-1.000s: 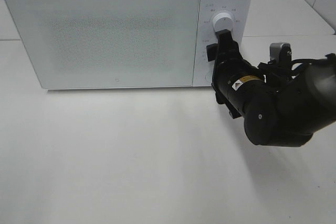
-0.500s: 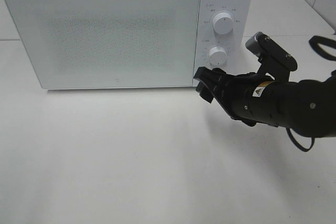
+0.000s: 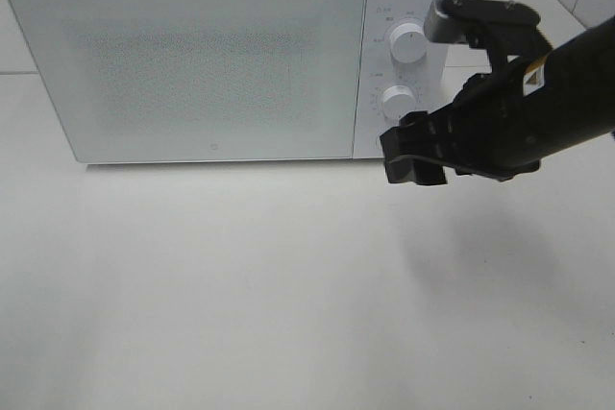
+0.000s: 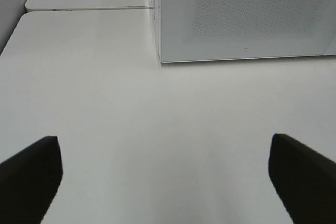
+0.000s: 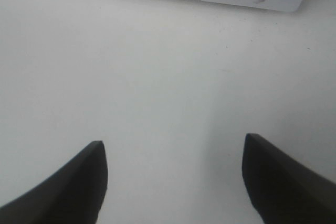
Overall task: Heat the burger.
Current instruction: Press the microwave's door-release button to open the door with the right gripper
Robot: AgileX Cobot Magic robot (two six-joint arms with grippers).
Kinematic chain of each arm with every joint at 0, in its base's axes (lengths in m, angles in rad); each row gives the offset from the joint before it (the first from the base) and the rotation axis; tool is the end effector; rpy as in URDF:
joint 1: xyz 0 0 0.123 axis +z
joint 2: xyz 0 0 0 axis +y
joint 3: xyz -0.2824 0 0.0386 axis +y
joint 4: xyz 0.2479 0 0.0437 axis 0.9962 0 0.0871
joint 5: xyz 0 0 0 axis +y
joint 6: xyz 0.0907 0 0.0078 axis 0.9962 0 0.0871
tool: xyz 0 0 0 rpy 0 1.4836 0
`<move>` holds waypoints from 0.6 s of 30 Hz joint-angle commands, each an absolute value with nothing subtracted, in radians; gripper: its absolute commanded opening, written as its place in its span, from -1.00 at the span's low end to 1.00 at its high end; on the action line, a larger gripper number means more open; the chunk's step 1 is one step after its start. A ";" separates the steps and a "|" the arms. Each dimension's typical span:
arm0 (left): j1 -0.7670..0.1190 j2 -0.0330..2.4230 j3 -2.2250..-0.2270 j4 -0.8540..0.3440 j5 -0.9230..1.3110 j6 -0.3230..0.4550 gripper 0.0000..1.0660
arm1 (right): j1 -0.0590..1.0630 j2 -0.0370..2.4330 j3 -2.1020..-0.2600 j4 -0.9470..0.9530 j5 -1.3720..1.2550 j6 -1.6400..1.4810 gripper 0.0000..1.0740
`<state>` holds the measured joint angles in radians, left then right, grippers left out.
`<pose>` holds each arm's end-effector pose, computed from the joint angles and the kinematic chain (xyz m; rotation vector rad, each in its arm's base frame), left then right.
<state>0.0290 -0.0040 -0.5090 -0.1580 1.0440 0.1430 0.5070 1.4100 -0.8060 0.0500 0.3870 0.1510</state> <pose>-0.0060 -0.0126 0.2818 0.1211 2.0020 -0.0781 0.2422 0.1365 0.2315 -0.3940 2.4713 0.3214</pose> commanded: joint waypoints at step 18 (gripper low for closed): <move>0.030 -0.024 -0.505 -0.159 1.036 0.143 0.87 | 0.500 0.909 -0.823 -0.107 0.975 0.123 0.27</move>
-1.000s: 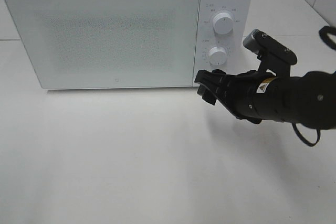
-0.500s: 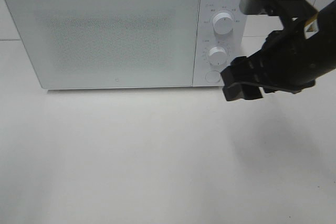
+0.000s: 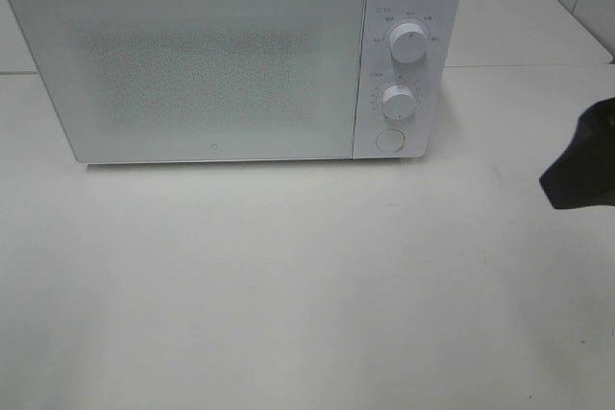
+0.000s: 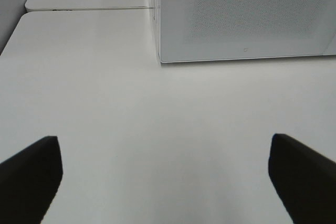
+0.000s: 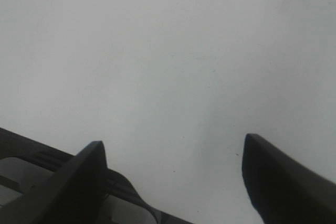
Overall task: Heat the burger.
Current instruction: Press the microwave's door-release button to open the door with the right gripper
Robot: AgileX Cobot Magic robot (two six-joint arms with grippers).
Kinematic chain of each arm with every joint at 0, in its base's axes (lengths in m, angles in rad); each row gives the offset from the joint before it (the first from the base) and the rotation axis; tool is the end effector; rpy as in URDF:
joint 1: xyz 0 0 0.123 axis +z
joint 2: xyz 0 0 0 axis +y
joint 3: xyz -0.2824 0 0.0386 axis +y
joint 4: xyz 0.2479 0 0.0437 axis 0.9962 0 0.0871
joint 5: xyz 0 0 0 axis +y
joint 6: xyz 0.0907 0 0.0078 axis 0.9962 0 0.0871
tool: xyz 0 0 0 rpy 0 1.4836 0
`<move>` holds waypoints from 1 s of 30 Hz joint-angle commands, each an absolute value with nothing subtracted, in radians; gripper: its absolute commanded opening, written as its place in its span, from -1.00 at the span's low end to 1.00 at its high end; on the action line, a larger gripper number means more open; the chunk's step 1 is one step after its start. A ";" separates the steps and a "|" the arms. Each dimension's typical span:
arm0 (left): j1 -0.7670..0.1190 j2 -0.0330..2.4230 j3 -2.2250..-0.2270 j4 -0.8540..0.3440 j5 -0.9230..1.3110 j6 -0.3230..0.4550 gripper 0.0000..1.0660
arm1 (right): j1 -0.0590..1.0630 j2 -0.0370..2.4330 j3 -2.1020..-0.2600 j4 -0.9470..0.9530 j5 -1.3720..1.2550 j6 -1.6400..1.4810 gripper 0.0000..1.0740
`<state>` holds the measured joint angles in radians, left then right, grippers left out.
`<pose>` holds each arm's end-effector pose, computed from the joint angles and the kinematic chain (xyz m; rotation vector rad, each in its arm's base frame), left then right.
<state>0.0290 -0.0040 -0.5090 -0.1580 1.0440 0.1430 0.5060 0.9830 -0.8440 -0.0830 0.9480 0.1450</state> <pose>-0.0060 -0.0126 0.2818 0.1211 2.0020 -0.0781 0.1571 0.0800 0.3119 -0.4979 2.5232 0.1419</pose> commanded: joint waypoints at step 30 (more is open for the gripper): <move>0.030 -0.024 -0.505 -0.157 1.036 0.143 0.87 | 0.173 0.203 -0.527 -0.139 0.982 0.191 0.41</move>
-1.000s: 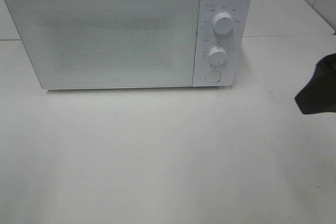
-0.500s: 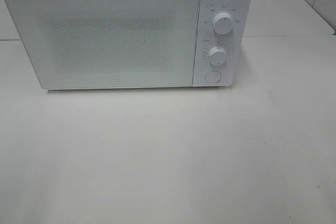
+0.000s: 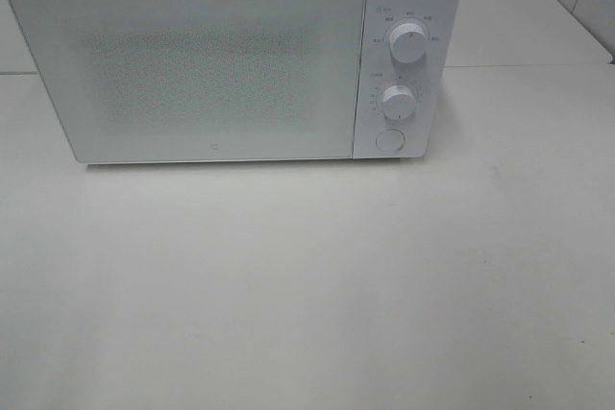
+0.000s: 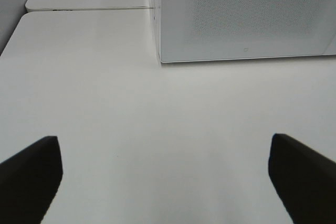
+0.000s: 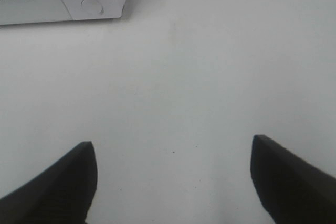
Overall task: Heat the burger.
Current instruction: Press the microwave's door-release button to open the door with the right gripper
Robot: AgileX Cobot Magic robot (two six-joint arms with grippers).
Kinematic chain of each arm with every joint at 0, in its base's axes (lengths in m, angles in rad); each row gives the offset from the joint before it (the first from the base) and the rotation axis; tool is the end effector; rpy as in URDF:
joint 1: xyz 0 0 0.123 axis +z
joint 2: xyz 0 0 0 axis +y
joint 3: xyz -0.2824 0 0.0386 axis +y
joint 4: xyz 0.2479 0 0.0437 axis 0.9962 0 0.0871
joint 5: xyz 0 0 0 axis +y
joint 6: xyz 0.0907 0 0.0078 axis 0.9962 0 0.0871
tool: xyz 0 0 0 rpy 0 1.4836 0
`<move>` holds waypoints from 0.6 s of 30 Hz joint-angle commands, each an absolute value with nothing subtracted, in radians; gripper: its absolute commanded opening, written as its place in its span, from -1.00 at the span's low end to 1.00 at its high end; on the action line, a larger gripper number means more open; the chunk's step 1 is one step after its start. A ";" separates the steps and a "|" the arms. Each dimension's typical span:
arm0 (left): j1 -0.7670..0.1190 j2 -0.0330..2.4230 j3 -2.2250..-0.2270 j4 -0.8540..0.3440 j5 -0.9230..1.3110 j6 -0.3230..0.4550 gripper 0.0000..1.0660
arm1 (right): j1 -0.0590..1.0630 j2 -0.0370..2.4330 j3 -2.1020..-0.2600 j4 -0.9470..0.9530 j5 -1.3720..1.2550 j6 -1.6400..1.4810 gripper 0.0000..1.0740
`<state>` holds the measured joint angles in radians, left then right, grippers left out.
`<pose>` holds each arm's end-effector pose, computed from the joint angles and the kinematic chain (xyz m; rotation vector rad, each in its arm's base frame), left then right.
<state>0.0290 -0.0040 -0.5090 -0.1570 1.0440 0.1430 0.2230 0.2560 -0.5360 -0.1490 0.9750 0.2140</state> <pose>-0.0060 -0.0125 0.2818 0.1211 2.0021 -0.0770 0.0387 -0.0027 0.2910 -0.0306 2.1688 0.0685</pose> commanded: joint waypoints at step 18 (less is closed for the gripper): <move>0.030 -0.022 -0.505 -0.156 1.036 0.143 0.87 | 0.033 -0.029 -0.514 -0.099 0.997 0.159 0.41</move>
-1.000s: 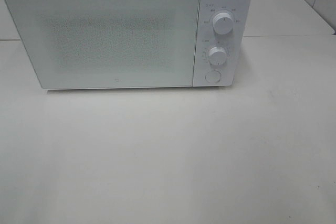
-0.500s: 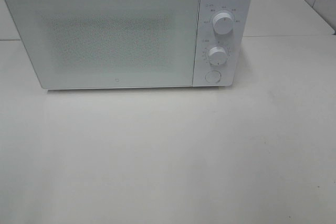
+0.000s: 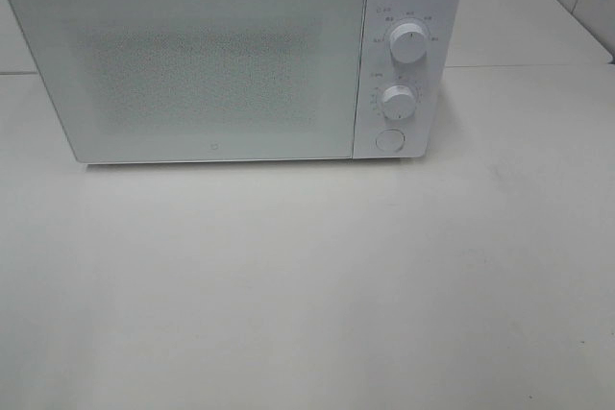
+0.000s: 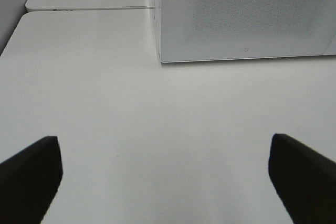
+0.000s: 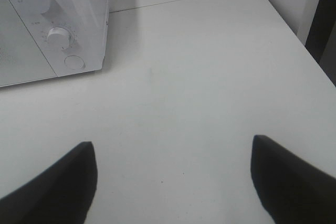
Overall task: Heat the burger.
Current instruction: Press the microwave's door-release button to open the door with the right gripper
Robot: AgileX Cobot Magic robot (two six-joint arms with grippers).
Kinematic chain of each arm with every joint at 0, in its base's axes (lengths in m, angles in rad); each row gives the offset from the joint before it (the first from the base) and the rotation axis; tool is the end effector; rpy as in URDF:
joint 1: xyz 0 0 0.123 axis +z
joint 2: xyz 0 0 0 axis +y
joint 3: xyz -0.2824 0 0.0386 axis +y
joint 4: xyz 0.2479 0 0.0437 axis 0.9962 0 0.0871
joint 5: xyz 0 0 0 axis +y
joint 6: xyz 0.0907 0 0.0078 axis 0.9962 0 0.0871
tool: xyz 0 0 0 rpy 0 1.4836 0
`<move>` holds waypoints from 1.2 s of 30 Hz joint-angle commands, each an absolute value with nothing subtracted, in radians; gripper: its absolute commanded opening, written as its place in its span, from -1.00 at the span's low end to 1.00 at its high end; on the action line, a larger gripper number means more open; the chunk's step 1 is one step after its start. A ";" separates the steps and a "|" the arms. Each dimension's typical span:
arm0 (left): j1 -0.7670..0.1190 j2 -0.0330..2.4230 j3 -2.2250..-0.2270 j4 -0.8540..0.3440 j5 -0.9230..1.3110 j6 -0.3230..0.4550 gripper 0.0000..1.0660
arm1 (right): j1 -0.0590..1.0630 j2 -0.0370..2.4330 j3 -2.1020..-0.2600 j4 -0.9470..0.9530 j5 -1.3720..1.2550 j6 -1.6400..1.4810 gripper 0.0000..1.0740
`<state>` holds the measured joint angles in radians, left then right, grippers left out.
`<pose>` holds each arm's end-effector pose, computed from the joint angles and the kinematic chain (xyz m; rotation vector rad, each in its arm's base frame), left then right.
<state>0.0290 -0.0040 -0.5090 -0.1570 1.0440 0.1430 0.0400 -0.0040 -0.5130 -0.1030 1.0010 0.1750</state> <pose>-0.0060 -0.0125 0.2818 0.1211 2.0021 -0.0770 -0.0047 -0.0081 0.2860 0.1345 1.9591 0.0193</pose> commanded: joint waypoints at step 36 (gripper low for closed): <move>0.030 -0.022 -0.505 -0.156 1.036 0.143 0.87 | 0.036 0.177 -0.576 -0.097 0.811 0.158 0.41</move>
